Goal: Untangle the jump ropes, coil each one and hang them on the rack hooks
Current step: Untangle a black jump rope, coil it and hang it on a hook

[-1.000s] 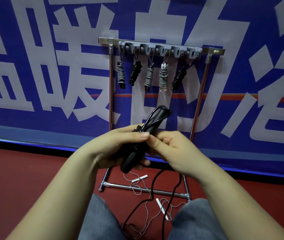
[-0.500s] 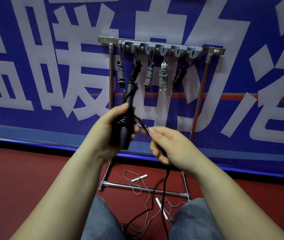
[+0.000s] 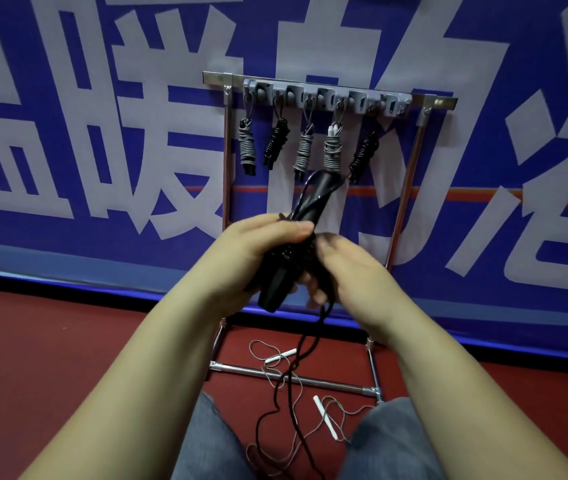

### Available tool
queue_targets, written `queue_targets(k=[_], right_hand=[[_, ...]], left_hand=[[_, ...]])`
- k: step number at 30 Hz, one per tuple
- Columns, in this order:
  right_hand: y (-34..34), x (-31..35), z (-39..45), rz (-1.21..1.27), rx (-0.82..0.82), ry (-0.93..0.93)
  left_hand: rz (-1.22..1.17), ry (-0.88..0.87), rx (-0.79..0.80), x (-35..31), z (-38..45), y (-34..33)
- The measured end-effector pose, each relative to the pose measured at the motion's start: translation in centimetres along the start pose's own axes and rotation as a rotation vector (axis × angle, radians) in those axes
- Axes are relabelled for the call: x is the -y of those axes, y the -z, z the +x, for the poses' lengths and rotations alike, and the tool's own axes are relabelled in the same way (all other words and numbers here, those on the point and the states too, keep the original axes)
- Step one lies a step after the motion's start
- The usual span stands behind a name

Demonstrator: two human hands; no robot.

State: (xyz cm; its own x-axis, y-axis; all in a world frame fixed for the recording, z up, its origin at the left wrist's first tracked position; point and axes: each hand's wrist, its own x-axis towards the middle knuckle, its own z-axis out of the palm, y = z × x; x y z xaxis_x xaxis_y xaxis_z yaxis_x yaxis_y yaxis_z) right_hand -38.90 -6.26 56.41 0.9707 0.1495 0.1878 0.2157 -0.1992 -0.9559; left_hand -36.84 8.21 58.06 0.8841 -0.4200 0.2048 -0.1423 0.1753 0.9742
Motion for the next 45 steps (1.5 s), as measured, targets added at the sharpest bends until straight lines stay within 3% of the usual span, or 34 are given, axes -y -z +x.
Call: queue_targets(k=[4,13,20,23,27,31,33,36,40,42,45], right_hand=[[0.6,0.0,-0.4,-0.391,0.007,0.037],[2.2,0.6,-1.1,-0.751,-0.020,0.060],[2.1,2.5,-1.2,-0.905,0.052,0.163],[2.4,3.8,-0.6,-0.984,0.088,0.192],[3.2,5.5,0.4,-0.984,0.198,0.165],[4.3,5.7,1.8,-0.961,0.469,-0.089],[4.7,5.4,2.3,-0.797,0.568,-0.171],[4.9,4.5,2.3,-0.540,0.629,-0.241],[4.4,1.3,1.4,-0.207,0.549,-0.269],[3.0,-0.2,0.4,-0.023,0.426,-0.291],[1.0,-2.2,-0.8,-0.233,0.123,-0.228]], left_hand=[[0.121,-0.002,-0.106,0.8,0.0,0.9],[0.489,0.008,-0.284,2.7,-0.1,1.1],[0.896,0.092,-0.139,2.1,-0.1,0.5],[1.027,0.114,-0.002,1.8,-0.3,0.0],[1.005,0.087,0.192,1.2,-0.8,-0.4],[0.870,0.036,0.320,1.2,-1.5,-0.8],[0.663,0.029,0.341,1.2,-1.9,-0.7],[0.551,0.020,0.333,1.1,-2.3,-0.5],[0.424,0.050,0.311,1.8,-3.3,-0.6],[0.303,0.066,0.248,2.3,-3.7,-0.5],[0.296,0.107,0.080,3.0,-3.3,-0.1]])
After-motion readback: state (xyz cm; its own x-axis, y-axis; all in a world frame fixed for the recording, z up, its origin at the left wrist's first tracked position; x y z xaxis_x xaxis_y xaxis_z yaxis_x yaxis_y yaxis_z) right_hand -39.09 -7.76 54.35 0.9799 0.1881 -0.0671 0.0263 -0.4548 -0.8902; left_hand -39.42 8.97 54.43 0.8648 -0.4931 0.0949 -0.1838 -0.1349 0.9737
